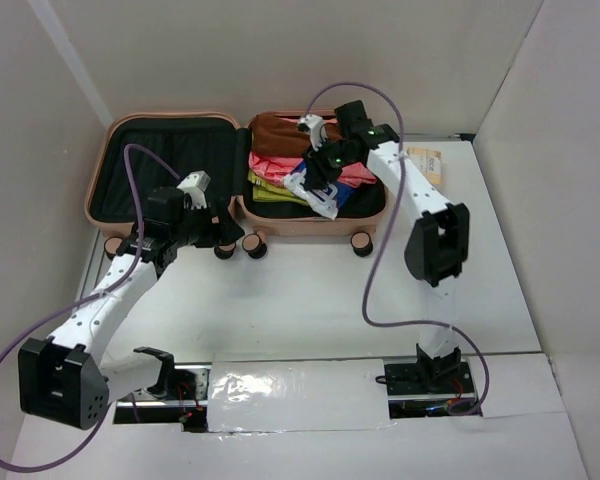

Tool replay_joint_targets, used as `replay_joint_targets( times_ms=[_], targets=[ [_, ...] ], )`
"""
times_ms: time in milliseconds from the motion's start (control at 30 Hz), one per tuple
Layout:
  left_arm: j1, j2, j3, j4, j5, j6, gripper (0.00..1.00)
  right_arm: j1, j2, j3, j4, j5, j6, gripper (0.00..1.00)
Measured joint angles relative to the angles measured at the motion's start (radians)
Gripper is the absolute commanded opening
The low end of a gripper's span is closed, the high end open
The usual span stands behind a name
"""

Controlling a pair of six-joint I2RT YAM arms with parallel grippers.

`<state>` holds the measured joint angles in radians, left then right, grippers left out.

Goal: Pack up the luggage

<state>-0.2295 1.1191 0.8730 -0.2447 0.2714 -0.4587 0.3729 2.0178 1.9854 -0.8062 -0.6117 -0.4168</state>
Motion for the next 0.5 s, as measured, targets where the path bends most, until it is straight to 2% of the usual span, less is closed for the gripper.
replay_joint_targets(
  times_ms=[33, 100, 233, 500],
  targets=[
    [0.011, 0.015, 0.0, -0.007, 0.009, 0.01, 0.84, 0.0, 0.018, 0.018, -0.04, 0.006, -0.021, 0.24],
    [0.031, 0.033, 0.0, -0.018, 0.025, 0.017, 0.84, 0.005, 0.176, 0.169, -0.091, 0.014, -0.042, 0.24],
    [0.085, 0.042, 0.003, -0.046, 0.054, 0.043, 0.84, 0.025, 0.317, 0.326, -0.192, 0.042, -0.08, 0.27],
    [0.178, 0.096, 0.058, -0.071, 0.101, 0.095, 0.84, 0.102, 0.35, 0.359, -0.19, 0.033, -0.173, 0.31]
  ],
)
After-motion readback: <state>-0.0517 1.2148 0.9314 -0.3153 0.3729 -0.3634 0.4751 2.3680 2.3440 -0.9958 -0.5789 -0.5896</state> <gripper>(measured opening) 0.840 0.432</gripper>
